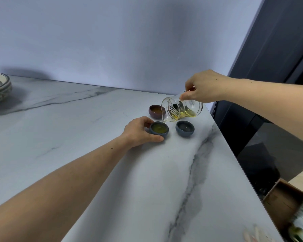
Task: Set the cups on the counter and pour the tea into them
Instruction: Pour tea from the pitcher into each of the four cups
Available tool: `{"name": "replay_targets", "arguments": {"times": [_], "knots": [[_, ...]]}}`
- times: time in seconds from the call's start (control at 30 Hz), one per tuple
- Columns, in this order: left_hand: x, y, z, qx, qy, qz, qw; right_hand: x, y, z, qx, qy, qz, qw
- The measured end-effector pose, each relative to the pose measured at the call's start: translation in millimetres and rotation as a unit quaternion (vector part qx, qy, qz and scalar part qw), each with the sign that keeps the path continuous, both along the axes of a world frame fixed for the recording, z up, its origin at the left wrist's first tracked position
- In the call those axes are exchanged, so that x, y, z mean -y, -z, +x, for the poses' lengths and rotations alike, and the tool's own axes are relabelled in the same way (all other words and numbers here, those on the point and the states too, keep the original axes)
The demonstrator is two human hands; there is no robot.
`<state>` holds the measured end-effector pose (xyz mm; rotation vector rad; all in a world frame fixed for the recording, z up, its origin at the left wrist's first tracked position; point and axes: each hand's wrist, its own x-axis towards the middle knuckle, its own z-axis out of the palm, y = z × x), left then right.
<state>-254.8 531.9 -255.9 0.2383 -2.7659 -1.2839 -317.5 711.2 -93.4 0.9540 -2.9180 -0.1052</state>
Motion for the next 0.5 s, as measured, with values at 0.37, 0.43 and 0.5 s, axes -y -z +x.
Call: {"name": "replay_targets", "arguments": {"times": [0.37, 0.43, 0.5], "knots": [[4, 0, -1, 0.001, 0.007, 0.018, 1.0, -30, 2, 0, 0.135, 0.107, -0.159, 0.972], [4, -1, -2, 0.003, 0.006, 0.019, 1.0, -37, 0, -2, 0.144, 0.117, -0.171, 0.968], [4, -3, -3, 0.005, 0.009, 0.022, 1.0, -45, -2, -3, 0.145, 0.124, -0.177, 0.966]]}}
